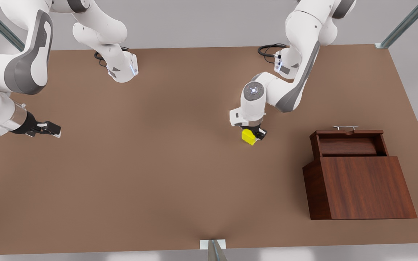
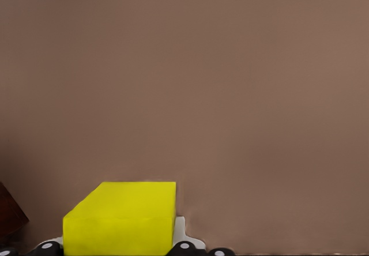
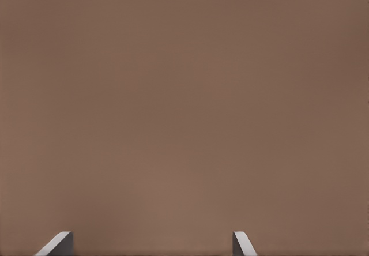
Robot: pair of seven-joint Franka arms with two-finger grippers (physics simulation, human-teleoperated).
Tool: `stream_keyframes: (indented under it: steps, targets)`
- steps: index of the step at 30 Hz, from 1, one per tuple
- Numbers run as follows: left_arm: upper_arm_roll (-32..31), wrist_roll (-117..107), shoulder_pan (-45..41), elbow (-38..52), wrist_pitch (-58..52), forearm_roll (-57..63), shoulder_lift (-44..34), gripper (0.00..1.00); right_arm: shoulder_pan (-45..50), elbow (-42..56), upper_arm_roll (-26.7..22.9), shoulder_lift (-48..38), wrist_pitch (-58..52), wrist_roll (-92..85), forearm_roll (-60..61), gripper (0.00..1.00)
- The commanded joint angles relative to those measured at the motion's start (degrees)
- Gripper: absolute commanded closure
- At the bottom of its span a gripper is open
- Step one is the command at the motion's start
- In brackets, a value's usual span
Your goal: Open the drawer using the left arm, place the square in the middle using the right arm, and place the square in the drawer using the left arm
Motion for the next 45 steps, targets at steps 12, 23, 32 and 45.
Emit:
stream_keyframes:
  steps: [12,23,32,45]
  targets:
    - [28.47,56.97,-0.33,-0.44,-7.21,-8.35,-4.38,0.30,-0.08,-0.06,0.00,0.00,0.00,0.00,0.00,0.00]
    - [39.98,74.38,1.43,-0.62,-6.06,-9.32,2.73,0.28,-0.08,0.03,-0.09,0.00,0.44,0.00,-0.08,0.00]
    - [40.07,67.28,1.16,-0.09,-6.59,-13.19,3.27,0.00,-0.08,0.03,0.00,0.00,0.53,0.00,0.00,0.00]
    - [-2.29,-7.88,30.17,22.41,-17.40,-3.43,-1.31,0.00,-0.08,0.20,-0.09,0.61,0.53,0.00,-0.08,0.00]
